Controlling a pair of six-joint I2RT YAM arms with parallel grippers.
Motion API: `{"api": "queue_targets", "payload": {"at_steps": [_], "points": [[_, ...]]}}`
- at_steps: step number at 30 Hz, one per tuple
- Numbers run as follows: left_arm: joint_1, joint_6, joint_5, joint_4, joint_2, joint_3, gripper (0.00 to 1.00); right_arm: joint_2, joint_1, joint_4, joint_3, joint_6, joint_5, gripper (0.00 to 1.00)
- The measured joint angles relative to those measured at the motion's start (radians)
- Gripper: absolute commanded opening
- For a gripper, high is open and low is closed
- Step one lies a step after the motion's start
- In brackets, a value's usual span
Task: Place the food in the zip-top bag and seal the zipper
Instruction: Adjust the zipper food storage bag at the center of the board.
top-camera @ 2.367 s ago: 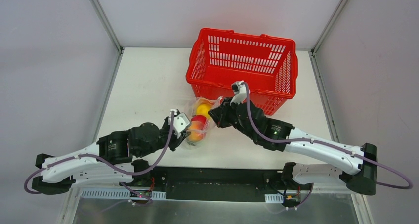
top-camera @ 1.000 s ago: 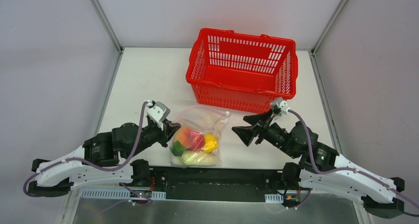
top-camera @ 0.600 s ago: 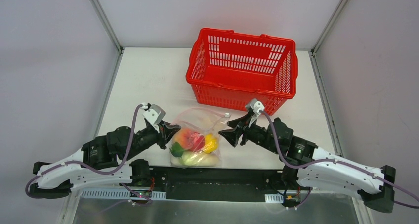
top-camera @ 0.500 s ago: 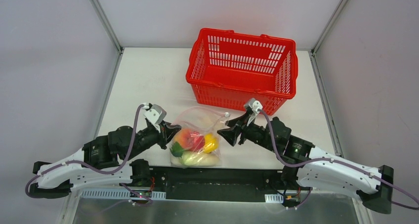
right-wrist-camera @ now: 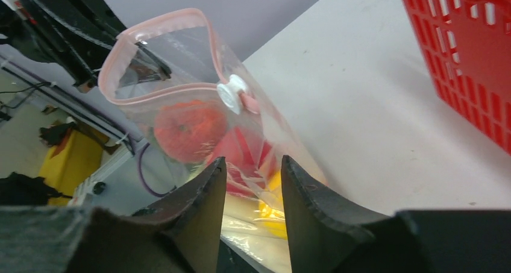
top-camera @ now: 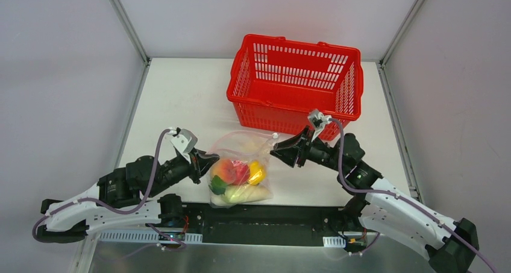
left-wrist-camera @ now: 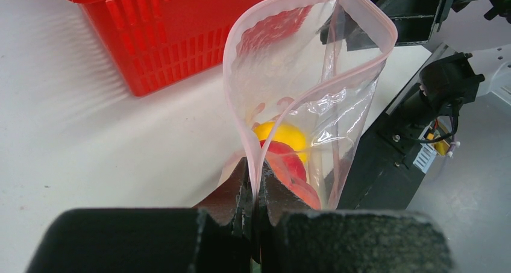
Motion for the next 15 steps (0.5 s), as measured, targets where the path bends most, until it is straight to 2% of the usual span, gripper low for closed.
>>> {"api": "queue_targets", "payload": {"at_steps": [5,7,11,15], "points": [[0.0,-0.003,0.018,0.017,-0.015,-0.013,0.0,0.019,-0.002,0.113,-0.035,0.062,-0.063,0.4],[0.0,-0.004,0.025,0.024,-0.015,-0.014,0.0,0.039,-0.003,0.149,-0.039,0.08,-0.076,0.27],[0.0,-0.006,0.029,0.033,-0.014,-0.014,0.0,0.09,-0.003,0.204,-0.039,0.116,-0.097,0.19],[0.0,-0.011,0.03,0.038,-0.01,-0.014,0.0,0.085,-0.005,0.226,-0.053,0.13,-0.087,0.0]]}}
